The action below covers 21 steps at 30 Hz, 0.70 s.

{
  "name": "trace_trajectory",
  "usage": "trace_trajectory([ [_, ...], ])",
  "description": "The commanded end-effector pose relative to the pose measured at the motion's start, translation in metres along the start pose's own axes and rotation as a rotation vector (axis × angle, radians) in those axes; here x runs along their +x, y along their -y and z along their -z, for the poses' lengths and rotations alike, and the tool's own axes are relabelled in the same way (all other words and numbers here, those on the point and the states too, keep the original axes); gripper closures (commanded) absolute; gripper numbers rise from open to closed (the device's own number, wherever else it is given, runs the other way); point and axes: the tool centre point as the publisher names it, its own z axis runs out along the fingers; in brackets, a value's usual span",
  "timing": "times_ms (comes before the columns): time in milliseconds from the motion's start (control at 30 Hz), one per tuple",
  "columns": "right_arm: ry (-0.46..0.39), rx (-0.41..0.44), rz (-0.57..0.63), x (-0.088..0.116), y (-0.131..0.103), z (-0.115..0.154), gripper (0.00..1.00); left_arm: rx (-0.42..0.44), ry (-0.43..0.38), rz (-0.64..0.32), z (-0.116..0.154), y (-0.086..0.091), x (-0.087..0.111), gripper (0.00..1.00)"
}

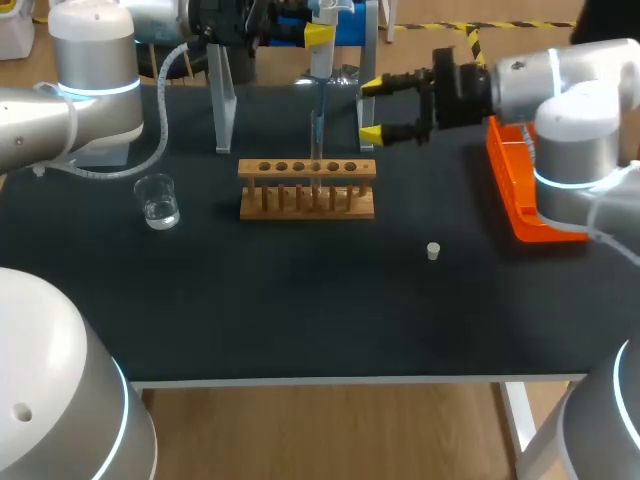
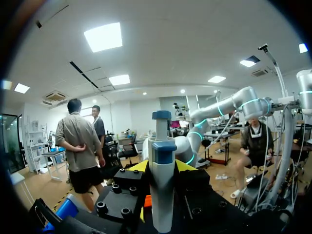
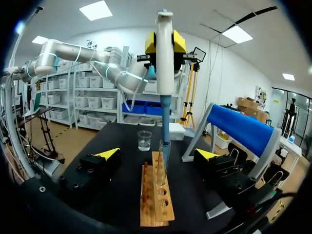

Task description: Invert the test tube, pick up the pipette, mount the tip to pipette, aspirate from beaker and dispense into the tube, eject the tip, return the pipette, and cap with the stopper.

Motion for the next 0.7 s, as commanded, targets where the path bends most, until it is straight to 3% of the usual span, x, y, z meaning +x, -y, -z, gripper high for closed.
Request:
trace_trajectory([
  [33, -0.011, 0.013, -0.001, -0.006, 0.008, -0.020, 0.00, 0.000, -0.006, 0.001, 0.001, 0.000, -0.001, 1.00],
  [700, -0.017, 0.088, 0.006, -0.008, 0.031, -0.071, 0.00, 0.000, -0.006, 0.001, 0.001, 0.000, -0.001, 1.00],
])
